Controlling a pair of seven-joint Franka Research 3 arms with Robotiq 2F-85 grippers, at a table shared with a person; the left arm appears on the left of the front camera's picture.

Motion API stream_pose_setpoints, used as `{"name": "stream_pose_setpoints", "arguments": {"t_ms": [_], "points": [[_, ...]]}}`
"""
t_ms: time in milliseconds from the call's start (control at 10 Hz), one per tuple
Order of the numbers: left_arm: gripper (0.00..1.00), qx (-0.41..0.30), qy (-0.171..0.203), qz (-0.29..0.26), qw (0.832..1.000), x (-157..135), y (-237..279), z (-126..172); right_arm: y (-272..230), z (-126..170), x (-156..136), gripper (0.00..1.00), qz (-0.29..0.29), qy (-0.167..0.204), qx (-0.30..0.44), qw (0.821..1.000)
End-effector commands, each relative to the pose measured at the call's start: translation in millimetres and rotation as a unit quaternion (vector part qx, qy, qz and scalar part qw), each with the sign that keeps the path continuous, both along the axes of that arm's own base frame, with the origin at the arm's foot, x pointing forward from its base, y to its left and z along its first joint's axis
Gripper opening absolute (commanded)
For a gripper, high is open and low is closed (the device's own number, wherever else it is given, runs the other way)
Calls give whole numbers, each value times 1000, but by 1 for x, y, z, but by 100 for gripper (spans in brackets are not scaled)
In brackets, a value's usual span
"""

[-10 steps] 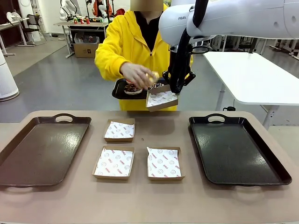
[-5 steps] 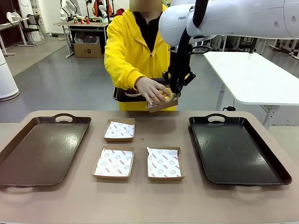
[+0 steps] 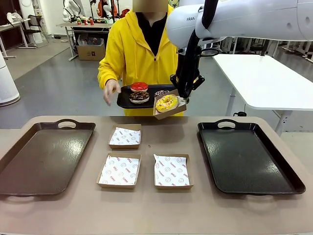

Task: Individually package the donuts and arrange them on the tray.
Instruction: Place the picked Paper togo box on the Handle tray while simultaneously picking up another Paper togo box from the table with the other hand.

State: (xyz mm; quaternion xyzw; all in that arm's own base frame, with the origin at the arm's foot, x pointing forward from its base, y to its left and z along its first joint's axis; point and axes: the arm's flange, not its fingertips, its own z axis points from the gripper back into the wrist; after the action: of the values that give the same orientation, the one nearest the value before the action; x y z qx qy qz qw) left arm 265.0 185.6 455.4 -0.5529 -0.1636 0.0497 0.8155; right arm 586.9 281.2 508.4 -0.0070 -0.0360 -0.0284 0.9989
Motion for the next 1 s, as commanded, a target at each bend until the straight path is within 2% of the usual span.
{"name": "stream_pose_setpoints", "arguments": {"t_ms": [0, 200, 400, 600, 900], "points": [[100, 0, 0, 0, 1000, 0, 0, 0, 0, 0, 0, 1, 0, 0, 0, 1000], [100, 65, 38, -24, 997, 33, -28, 14, -40, 15, -18, 1, 39, -14, 31, 999], [100, 139, 70, -49, 987, 77, -66, 46, -102, 24, -40, 1, 45, -13, 62, 997], [100, 188, 91, -61, 976, 116, -109, 65, -158, 19, -63, 1, 54, -23, 84, 995], [100, 301, 92, -62, 947, 170, -197, 74, -219, -4, -89, 1, 38, -35, 86, 995]]}}
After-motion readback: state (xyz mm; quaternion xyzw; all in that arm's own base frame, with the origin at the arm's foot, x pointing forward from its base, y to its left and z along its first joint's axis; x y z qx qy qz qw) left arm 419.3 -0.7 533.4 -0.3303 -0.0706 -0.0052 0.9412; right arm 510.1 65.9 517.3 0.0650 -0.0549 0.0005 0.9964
